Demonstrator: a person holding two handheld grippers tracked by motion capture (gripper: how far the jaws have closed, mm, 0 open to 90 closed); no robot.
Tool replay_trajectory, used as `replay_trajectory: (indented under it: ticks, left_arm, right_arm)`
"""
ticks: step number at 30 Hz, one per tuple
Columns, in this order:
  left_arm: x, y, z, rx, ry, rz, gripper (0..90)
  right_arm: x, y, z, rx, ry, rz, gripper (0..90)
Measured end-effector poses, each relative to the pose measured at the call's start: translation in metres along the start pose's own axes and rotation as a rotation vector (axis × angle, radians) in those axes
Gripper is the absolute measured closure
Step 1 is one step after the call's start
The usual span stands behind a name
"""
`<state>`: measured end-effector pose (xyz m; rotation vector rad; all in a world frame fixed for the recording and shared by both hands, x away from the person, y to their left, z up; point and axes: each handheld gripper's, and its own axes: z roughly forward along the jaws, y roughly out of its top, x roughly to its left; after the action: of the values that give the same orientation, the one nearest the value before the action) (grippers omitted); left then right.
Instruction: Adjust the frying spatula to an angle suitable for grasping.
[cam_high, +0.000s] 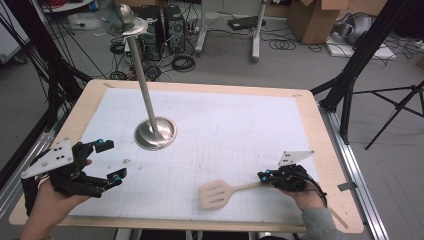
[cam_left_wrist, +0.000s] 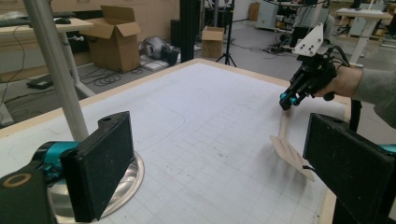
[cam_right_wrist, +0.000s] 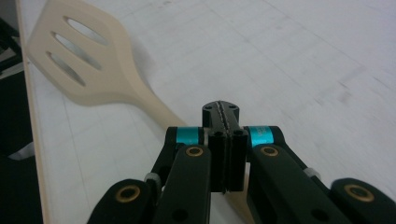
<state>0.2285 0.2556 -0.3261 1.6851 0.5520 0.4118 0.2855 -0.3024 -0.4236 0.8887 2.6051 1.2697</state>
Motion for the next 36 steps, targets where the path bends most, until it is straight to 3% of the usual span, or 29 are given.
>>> replay_trajectory:
  ticks: [7,10,17,20,27,36]
  left_arm:
    - [0.001,0.001,0.013,0.009,-0.030,0.000,9.1]
    - [0.002,0.002,0.017,0.013,-0.039,0.000,9.1]
    - [0.003,0.002,0.022,0.013,-0.052,-0.002,9.1]
    - [0.003,0.002,0.022,0.018,-0.054,-0.002,9.1]
    - [0.002,0.000,0.021,0.015,-0.035,0.002,9.1]
    - [0.002,-0.002,0.016,0.022,-0.021,-0.002,9.1]
  right_arm:
    - [-0.009,-0.022,-0.022,-0.013,-0.029,0.041,90.0]
    - [-0.009,-0.029,-0.023,0.024,-0.028,0.020,90.0]
    - [-0.012,-0.042,-0.025,0.085,-0.041,0.026,90.0]
    - [-0.015,-0.041,-0.024,0.083,-0.061,0.032,90.0]
    - [-0.014,-0.032,-0.021,0.073,-0.123,-0.035,90.0]
    - [-0.016,-0.023,-0.013,0.063,-0.185,-0.083,90.0]
